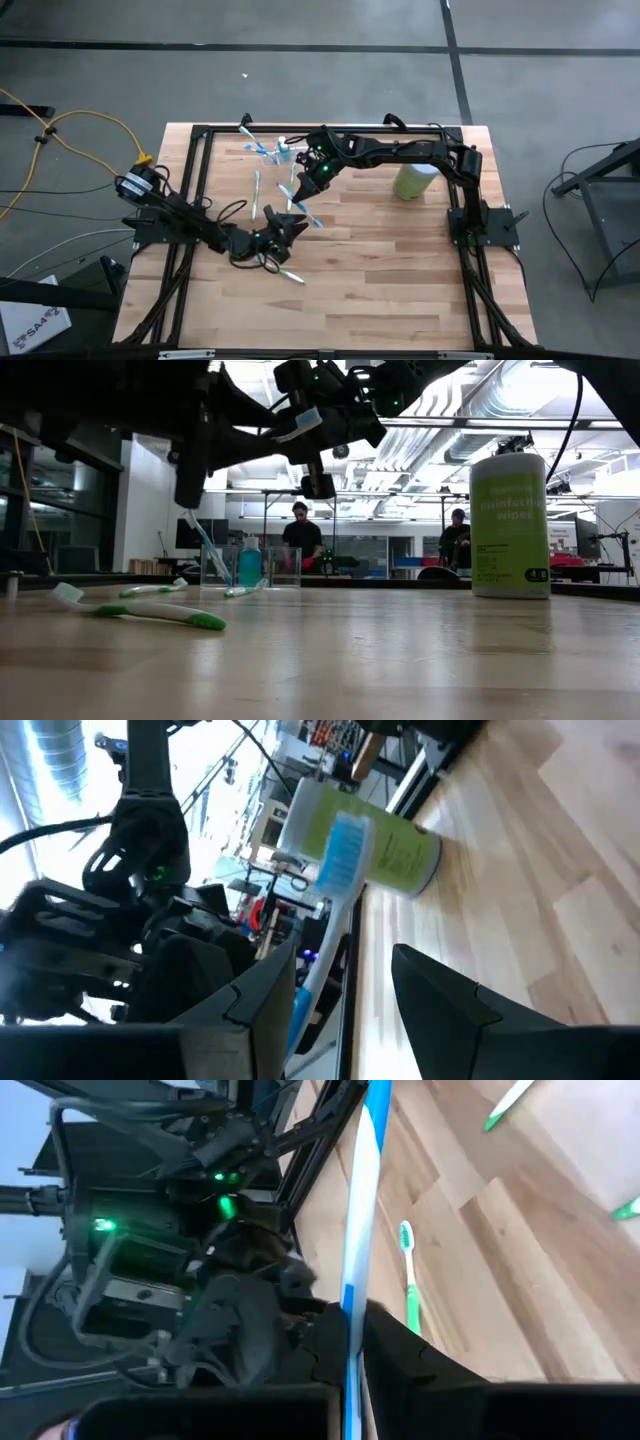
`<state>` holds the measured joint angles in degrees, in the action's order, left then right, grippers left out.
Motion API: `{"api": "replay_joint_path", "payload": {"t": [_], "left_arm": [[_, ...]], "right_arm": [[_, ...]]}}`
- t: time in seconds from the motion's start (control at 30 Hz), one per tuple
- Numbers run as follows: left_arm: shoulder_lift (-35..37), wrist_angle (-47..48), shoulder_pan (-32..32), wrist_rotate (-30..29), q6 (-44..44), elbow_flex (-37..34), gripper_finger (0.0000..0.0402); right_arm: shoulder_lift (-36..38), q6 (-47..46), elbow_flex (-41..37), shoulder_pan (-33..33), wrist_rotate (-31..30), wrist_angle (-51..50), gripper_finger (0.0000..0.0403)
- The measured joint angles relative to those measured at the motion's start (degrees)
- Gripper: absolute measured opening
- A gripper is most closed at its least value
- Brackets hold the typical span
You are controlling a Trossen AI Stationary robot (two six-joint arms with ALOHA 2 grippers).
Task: Pick & Place toothbrushing station
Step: Put the blue toothbrush into the left section of the transparent organizer
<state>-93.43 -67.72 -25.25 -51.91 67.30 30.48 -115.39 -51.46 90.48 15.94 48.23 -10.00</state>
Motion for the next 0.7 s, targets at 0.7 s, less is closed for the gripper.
{"api": "replay_joint_path", "payload": {"t": [0.7], "left_arm": [[-5.7,0.0,0.1,-4.7,9.5,5.9,0.0146]], "right_arm": [[0.0,0.5,0.0,-1.0,0.6,-0.1,0.0009]]}}
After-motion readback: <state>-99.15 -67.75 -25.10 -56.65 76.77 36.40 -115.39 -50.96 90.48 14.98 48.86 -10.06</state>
